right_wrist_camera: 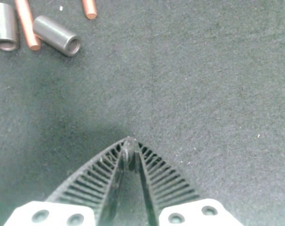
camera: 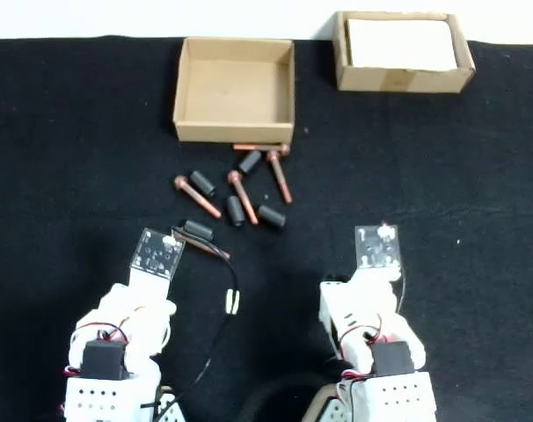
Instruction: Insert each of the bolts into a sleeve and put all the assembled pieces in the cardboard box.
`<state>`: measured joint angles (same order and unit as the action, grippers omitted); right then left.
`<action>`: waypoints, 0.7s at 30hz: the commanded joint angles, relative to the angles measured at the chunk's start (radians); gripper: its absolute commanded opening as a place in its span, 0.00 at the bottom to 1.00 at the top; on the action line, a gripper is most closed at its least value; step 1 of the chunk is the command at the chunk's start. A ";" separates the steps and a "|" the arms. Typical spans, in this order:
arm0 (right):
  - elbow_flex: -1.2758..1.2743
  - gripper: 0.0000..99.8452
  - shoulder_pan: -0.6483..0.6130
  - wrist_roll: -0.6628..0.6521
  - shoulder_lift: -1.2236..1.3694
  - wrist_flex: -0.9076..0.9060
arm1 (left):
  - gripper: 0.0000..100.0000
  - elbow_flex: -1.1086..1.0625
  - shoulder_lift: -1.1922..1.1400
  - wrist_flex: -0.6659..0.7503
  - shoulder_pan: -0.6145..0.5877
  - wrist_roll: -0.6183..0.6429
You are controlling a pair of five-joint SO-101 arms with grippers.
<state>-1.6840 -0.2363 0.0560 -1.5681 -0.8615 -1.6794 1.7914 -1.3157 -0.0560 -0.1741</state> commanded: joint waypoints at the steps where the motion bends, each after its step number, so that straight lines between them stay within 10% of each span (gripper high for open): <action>1: -0.131 0.01 -0.028 0.002 -0.008 -0.004 | 0.01 -0.016 0.010 -0.005 0.008 0.002; 21: 0.077 0.01 -0.151 0.000 -0.168 0.084 | 0.01 -0.016 0.010 -0.005 0.008 0.002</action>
<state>-1.6701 -0.3790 0.0560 -1.6678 -0.8017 -1.6794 1.7914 -1.3157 -0.0560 -0.1741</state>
